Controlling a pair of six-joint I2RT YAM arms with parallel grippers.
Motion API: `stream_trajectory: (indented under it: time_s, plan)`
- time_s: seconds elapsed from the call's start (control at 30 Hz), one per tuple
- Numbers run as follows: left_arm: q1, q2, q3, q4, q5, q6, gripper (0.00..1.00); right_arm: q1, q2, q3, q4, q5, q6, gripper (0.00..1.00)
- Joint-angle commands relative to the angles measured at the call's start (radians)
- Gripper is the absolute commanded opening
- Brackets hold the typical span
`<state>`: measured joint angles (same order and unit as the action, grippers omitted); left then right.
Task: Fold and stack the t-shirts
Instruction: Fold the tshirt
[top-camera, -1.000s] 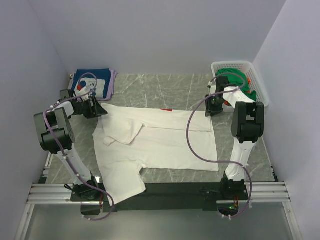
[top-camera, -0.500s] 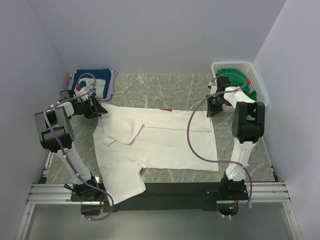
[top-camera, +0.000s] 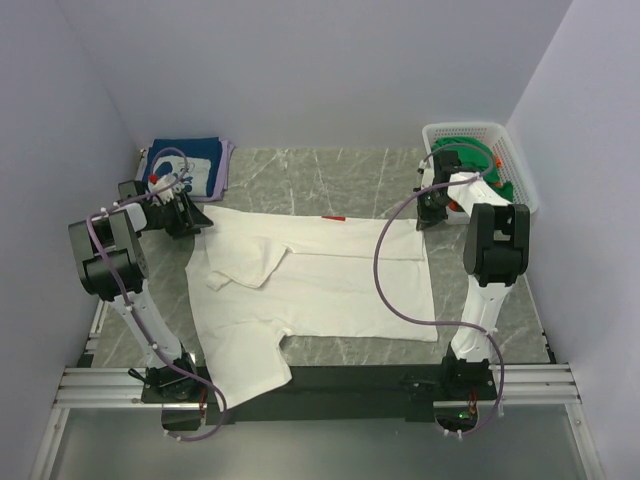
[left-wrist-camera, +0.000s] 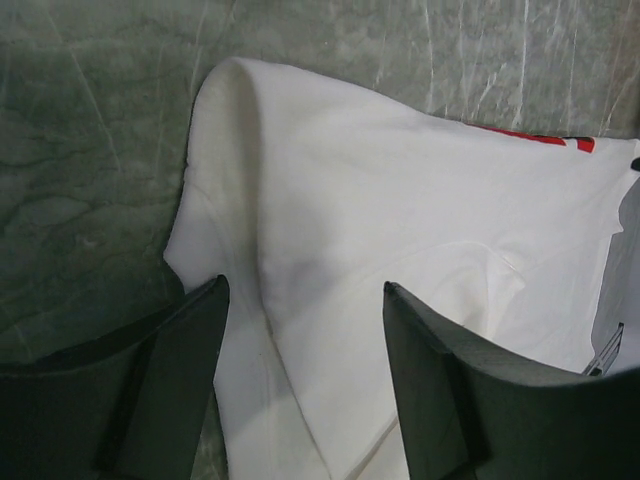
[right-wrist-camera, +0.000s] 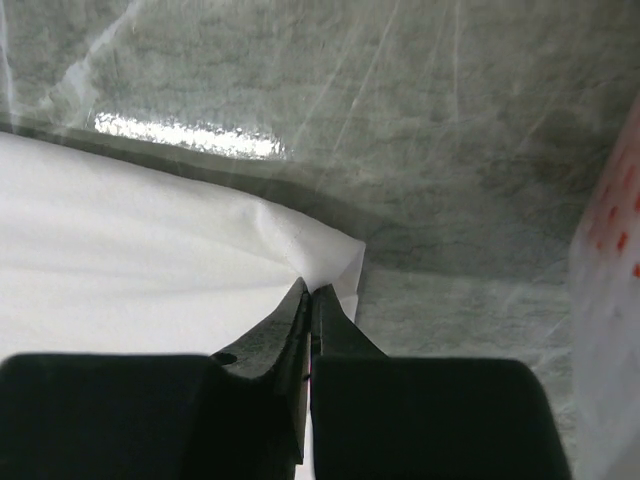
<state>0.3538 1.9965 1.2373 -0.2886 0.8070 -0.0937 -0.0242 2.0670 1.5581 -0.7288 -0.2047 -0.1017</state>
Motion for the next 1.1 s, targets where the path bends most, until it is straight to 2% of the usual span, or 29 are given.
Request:
stream_trajectory:
  time_s: [0.0, 0.37, 0.43, 0.47, 0.57, 0.6, 0.7, 0.83, 0.97, 1.07]
  plan:
    - [0.014, 0.025, 0.028, 0.022, -0.078, 0.006, 0.7, -0.005, -0.007, 0.054, 0.064, 0.086, -0.015, 0.0]
    - [0.016, 0.039, 0.05, 0.025, -0.086, 0.009, 0.69, 0.006, 0.077, 0.134, 0.042, 0.105, -0.029, 0.01]
    - [0.016, -0.002, 0.047, 0.032, -0.071, 0.021, 0.68, 0.013, 0.076, 0.14, 0.013, 0.103, -0.047, 0.09]
    - [0.016, -0.022, 0.045, 0.038, -0.045, 0.028, 0.67, 0.013, 0.064, 0.129, 0.011, 0.1, -0.05, 0.2]
    - [0.013, -0.1, 0.051, 0.04, -0.019, 0.051, 0.63, 0.017, -0.008, 0.103, 0.02, 0.088, -0.064, 0.37]
    - [0.01, -0.116, 0.06, 0.036, -0.02, 0.055, 0.6, 0.017, -0.042, 0.102, 0.016, 0.077, -0.07, 0.38]
    - [-0.024, -0.163, 0.08, 0.029, -0.034, 0.077, 0.54, 0.045, -0.091, 0.099, 0.005, 0.036, -0.084, 0.39]
    - [-0.105, -0.139, 0.093, 0.057, -0.055, 0.068, 0.5, 0.093, -0.094, 0.094, 0.002, 0.016, -0.095, 0.37]
    - [-0.134, -0.071, 0.114, 0.095, -0.1, -0.009, 0.43, 0.132, -0.041, 0.117, -0.026, 0.022, -0.105, 0.22]
    - [-0.138, -0.024, 0.126, 0.106, -0.114, -0.044, 0.39, 0.142, -0.008, 0.109, -0.018, 0.019, -0.108, 0.2]
